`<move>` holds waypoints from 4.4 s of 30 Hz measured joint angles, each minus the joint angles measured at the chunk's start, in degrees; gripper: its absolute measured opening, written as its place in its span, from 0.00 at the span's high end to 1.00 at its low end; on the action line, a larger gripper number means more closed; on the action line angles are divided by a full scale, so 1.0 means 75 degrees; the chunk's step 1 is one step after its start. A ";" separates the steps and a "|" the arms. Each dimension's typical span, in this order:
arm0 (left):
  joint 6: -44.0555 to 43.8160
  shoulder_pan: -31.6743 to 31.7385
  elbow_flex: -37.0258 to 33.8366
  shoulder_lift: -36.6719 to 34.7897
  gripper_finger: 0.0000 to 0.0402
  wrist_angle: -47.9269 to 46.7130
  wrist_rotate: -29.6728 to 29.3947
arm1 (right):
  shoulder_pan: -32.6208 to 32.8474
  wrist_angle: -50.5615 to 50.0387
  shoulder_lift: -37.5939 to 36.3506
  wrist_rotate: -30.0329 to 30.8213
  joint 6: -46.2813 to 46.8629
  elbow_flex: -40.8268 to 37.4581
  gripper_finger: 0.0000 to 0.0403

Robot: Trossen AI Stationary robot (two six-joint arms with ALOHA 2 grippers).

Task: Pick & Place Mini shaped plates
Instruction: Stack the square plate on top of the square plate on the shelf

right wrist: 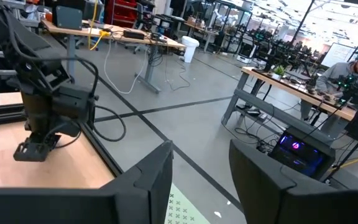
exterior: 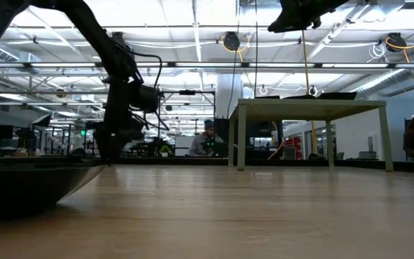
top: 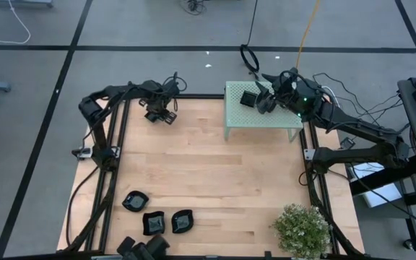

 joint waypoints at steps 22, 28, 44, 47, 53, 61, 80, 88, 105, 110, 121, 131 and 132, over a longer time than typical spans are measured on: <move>0.0391 0.0132 0.0105 0.0325 0.96 -0.0034 0.0753 | -0.0001 -0.0006 0.0000 0.0003 -0.0086 0.0000 0.64; 0.0821 -0.0425 0.0070 -0.0421 0.96 -0.0041 0.1061 | 0.0000 -0.0027 0.0000 0.0003 -0.0515 0.0000 0.64; 0.2740 -0.4643 0.0088 -0.2154 0.97 0.2254 0.0648 | 0.0000 -0.0174 0.0005 -0.0016 -0.1086 -0.0003 0.64; 0.3681 -0.5368 0.0102 -0.1868 0.94 0.3540 0.0048 | 0.0000 -0.0182 0.0045 -0.0186 -0.0771 -0.0004 0.64; 0.5430 -0.6178 0.0096 -0.1130 0.98 0.5709 -0.0228 | 0.0005 -0.0169 0.0116 -0.1626 0.0932 -0.0012 0.64; 0.4597 -0.6818 0.0098 -0.0159 0.96 0.7057 0.0122 | 0.1007 -0.0213 0.0125 -0.2042 0.2092 -0.0269 0.64; 0.1288 -0.8251 0.0099 0.1099 0.98 0.7214 -0.1396 | 0.4194 -0.0159 0.0125 -0.0177 0.3028 -0.1924 0.64; -0.0157 -0.8203 0.0099 0.1096 0.78 0.7408 -0.0922 | 0.4301 0.0582 0.0122 -0.0169 0.3026 -0.2314 0.64; -0.0695 -0.8209 0.0102 -0.1711 0.59 0.7080 -0.0648 | 0.4747 0.0254 0.1696 -0.0609 0.2973 -0.2314 0.64; -0.1057 -0.8209 0.0105 -0.2562 0.61 0.6958 -0.0648 | 0.5190 0.1169 0.2991 -0.0645 0.3010 -0.2314 0.64; -0.2826 -0.8358 0.0105 -0.3922 0.62 0.7020 0.0190 | 0.5796 0.3967 0.5080 -0.1212 0.3206 -0.2302 0.58; -0.2812 -0.8713 0.0105 -0.3989 0.62 0.7752 0.0279 | 0.5837 0.5033 0.6665 -0.0045 0.3566 -0.1826 0.50; -0.2812 -0.8735 0.0105 -0.3984 0.62 0.7739 0.0282 | 0.5837 0.5029 0.6816 0.0043 0.3527 -0.1742 0.50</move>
